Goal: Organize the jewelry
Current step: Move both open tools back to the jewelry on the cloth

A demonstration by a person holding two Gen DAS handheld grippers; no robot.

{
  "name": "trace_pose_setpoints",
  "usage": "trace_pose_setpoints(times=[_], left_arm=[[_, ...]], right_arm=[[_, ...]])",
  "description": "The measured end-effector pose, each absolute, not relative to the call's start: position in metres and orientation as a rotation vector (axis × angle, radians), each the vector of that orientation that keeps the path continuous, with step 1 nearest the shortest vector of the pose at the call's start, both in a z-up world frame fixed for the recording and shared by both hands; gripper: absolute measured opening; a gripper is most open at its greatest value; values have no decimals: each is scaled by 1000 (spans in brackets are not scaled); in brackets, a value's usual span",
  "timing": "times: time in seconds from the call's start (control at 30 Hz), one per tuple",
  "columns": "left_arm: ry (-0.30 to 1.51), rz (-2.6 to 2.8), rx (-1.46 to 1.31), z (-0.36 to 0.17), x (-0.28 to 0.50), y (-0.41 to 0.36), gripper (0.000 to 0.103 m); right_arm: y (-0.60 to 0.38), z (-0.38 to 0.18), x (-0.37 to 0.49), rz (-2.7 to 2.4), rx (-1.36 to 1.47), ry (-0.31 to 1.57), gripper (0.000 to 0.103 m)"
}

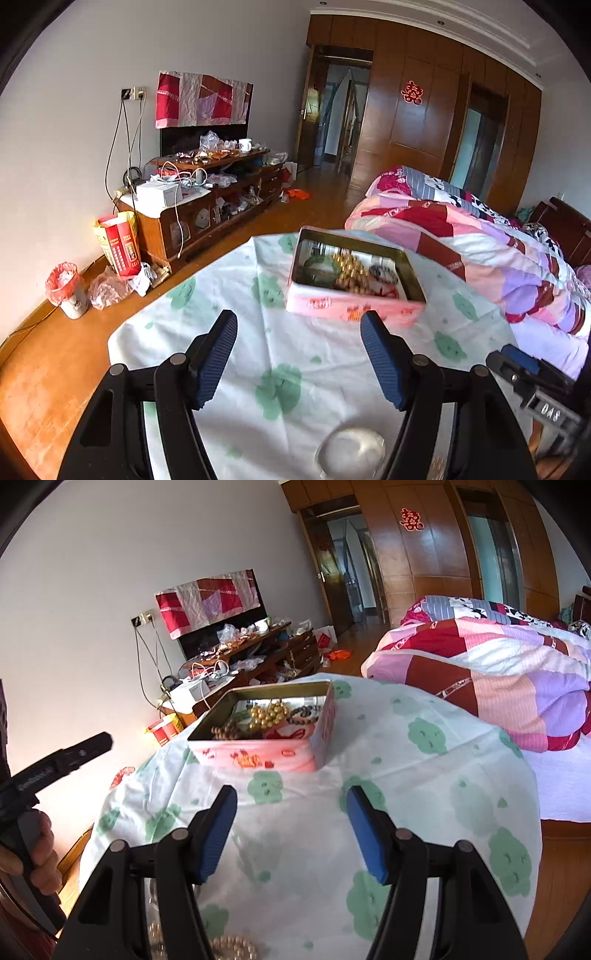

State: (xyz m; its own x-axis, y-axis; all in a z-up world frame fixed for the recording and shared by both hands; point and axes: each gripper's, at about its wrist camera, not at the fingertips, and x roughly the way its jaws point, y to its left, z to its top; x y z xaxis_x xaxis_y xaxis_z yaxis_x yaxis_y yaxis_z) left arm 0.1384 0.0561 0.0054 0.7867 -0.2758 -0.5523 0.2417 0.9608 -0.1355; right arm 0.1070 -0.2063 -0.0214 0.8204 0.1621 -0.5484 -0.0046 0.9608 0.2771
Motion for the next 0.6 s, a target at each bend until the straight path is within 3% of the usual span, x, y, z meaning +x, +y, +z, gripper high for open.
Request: trace_pose_setpoints(times=[0.27,0.6], left_arm=[[692,-308,-44,-29,110,74,69],[732,-313,-36,-43,91,87,69]], right_arm=[[-192,-44,90,256,269,714,65],[-136,-68,71,487,33,868,65]])
